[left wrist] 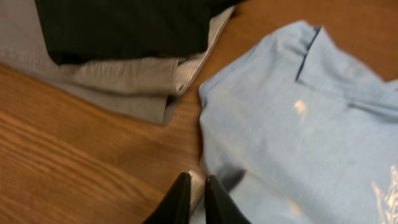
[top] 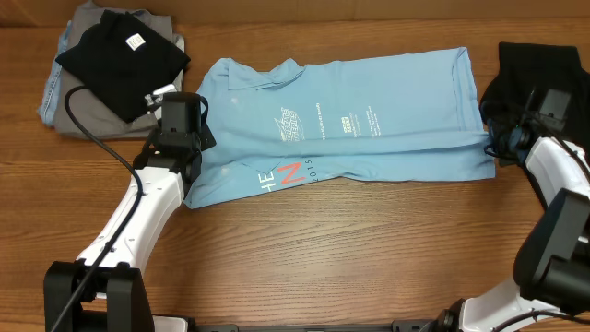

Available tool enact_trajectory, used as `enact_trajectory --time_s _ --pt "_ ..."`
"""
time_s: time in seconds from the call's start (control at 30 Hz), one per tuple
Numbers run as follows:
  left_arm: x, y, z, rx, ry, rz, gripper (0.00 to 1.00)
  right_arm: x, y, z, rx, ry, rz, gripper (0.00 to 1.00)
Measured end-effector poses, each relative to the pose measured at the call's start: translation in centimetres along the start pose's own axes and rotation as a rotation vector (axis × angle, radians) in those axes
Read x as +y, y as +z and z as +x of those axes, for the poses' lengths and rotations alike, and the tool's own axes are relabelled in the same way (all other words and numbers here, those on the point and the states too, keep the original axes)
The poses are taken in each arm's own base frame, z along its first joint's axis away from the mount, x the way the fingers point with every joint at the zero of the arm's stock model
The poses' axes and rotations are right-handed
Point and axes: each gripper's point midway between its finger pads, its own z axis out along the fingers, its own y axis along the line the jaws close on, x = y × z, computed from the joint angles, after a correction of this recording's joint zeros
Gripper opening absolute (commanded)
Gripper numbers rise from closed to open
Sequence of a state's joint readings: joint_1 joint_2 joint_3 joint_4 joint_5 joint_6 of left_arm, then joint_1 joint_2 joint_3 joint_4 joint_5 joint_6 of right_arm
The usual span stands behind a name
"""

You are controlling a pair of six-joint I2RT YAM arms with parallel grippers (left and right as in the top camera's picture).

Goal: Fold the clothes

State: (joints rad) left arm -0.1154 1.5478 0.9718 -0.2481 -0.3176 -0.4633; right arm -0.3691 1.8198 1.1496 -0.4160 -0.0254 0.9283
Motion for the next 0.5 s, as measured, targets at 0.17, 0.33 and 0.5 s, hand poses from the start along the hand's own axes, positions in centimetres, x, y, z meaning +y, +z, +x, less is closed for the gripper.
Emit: enact_trajectory --time_s 0.17,0.33,0.5 --pt "-1.0 0.5 -1.2 -0.048 -0.016 0.037 0.19 1.1 0.2 -0.1 -0.017 -0.008 -0.036 0.04" --pt "-1.2 2.5 0.8 0.014 0.01 0.035 0.34 1.6 0.1 -0.3 -0.033 -0.004 -0.052 0.55" --pt "-1.0 3.1 2.6 0.079 0.037 0.028 0.5 1.7 0.0 -0.7 -0.051 -0.059 -0.051 1.0"
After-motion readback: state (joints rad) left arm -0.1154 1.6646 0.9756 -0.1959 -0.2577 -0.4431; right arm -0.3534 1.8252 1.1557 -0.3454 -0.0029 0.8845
